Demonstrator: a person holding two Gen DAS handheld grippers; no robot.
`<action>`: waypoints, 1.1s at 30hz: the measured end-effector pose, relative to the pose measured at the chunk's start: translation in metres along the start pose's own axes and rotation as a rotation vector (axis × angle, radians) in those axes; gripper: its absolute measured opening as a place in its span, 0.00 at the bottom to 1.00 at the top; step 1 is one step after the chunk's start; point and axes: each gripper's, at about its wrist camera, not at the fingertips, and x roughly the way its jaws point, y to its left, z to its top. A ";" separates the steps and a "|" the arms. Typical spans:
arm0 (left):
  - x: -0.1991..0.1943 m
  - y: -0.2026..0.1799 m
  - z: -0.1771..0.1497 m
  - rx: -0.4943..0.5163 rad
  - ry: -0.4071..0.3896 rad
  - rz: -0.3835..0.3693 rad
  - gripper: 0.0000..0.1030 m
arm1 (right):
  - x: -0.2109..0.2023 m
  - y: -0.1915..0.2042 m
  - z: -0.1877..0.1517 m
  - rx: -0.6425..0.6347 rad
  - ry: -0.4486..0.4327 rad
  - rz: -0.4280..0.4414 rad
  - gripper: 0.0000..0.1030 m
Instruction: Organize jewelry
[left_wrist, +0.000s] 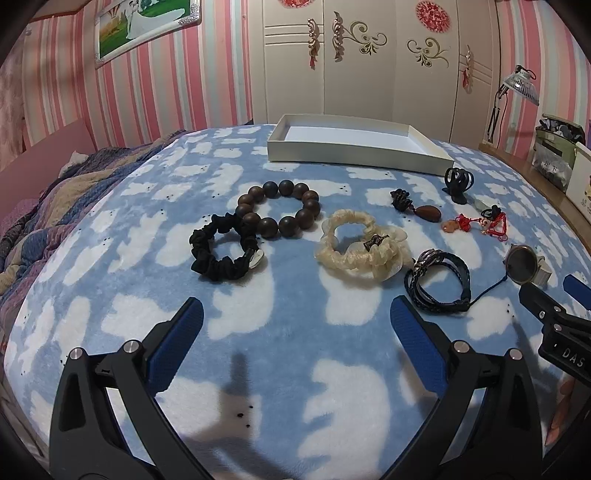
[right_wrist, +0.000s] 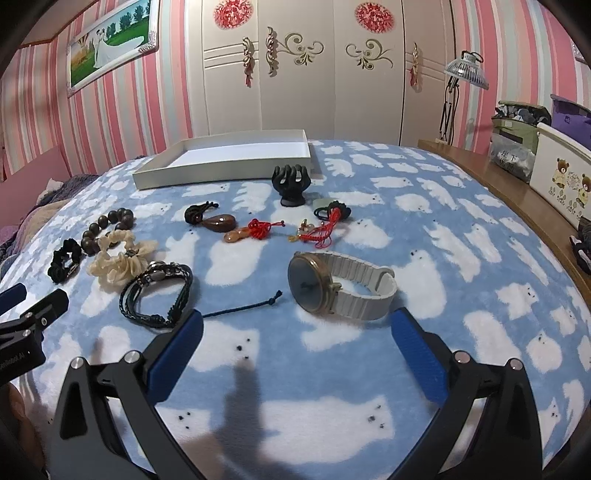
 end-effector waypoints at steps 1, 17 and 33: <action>0.000 0.001 0.000 -0.001 0.001 -0.001 0.97 | -0.001 0.001 0.000 -0.002 -0.004 -0.004 0.98; 0.002 0.003 0.001 -0.012 0.015 -0.015 0.97 | 0.003 0.003 0.000 -0.017 0.013 -0.006 0.98; 0.006 0.002 0.002 -0.014 0.020 -0.018 0.97 | 0.003 0.003 0.000 -0.019 0.013 -0.010 0.98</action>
